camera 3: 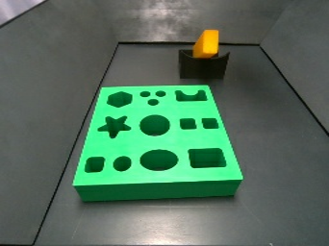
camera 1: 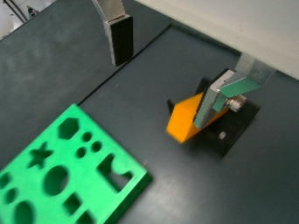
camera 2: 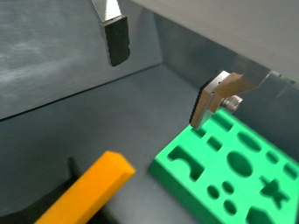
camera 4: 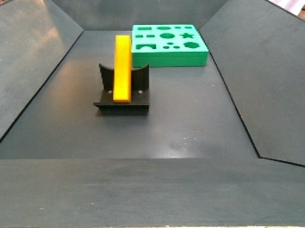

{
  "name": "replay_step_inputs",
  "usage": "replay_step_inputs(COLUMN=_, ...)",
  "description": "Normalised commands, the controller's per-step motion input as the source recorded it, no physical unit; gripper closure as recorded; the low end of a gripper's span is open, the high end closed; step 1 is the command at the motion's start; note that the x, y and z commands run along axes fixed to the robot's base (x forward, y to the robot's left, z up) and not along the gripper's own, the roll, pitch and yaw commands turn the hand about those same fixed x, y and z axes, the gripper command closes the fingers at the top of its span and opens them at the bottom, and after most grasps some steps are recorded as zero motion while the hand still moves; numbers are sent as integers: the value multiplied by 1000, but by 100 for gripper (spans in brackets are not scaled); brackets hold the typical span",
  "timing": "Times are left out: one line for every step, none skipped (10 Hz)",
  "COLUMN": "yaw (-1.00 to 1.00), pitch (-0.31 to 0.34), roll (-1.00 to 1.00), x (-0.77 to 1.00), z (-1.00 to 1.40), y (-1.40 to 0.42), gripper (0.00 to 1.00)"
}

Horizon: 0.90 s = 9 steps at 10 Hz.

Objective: Pick up the rectangle object. Move up. Place the rectangle object on the fixture. Regrasp the rectangle object. Move to above the board. Insert the rectangle object.
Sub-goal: Regrasp the rectangle object.

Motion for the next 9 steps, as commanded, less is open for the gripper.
replay_step_inputs(yaw=20, pitch=15, roll=1000, x=-5, z=9, y=-17, gripper=0)
replay_step_inputs(yaw=21, pitch=13, roll=1000, x=4, z=6, y=-22, gripper=0)
replay_step_inputs(yaw=22, pitch=12, roll=1000, x=8, z=4, y=-20, gripper=0)
replay_step_inputs(yaw=24, pitch=15, roll=1000, x=7, z=4, y=-18, gripper=0)
replay_step_inputs(yaw=26, pitch=22, roll=1000, x=10, z=5, y=-18, gripper=0)
replay_step_inputs(yaw=28, pitch=28, roll=1000, x=17, z=4, y=-22, gripper=0)
replay_step_inputs(yaw=31, pitch=37, roll=1000, x=35, z=-5, y=-22, gripper=0)
replay_step_inputs(yaw=34, pitch=47, roll=1000, x=45, z=-7, y=-23, gripper=0)
replay_step_inputs(yaw=36, pitch=53, roll=1000, x=55, z=-8, y=-27, gripper=0)
